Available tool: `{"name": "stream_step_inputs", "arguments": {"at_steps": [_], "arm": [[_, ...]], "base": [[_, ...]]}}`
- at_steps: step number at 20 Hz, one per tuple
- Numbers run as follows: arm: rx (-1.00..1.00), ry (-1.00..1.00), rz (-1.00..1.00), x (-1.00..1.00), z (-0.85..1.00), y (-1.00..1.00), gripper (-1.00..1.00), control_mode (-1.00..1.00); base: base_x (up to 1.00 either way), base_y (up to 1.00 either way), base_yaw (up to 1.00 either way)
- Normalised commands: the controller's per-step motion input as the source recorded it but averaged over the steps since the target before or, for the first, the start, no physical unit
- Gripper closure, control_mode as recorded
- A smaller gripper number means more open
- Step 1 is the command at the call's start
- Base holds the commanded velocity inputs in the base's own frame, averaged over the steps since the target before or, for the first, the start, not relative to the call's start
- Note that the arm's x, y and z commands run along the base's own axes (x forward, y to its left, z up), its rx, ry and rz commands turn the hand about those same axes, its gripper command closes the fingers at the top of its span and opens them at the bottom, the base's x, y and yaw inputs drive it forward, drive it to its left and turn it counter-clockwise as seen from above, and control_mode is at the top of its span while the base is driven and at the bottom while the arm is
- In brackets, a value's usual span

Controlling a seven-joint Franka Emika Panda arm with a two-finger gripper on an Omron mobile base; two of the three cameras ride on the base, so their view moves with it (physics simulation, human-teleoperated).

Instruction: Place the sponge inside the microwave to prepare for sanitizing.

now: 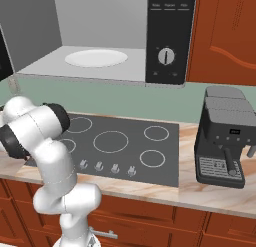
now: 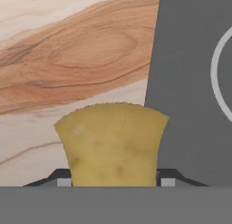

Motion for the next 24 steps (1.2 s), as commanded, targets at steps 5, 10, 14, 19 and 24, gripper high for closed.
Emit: {"name": "stream_step_inputs", "arguments": {"at_steps": [5, 10, 14, 19, 24], "arm": [[0.00, 0.00, 0.00, -0.03, 0.36, -0.56, 1.00, -1.00], [0.00, 0.00, 0.00, -0.05, 0.43, -0.56, 1.00, -1.00], [0.00, 0.00, 0.00, -0.16, 0.41, -0.54, 1.00, -1.00], [0.00, -0.03, 0.00, -0.42, 0.39, -0.61, 1.00, -1.00], [0.00, -0.02, 0.00, -0.50, 0.42, -0.56, 1.00, -1.00]], "base": [[0.00, 0.00, 0.00], [0.00, 0.00, 0.00], [0.00, 0.00, 0.00], [0.00, 0.00, 0.00], [0.00, 0.00, 0.00]]}}
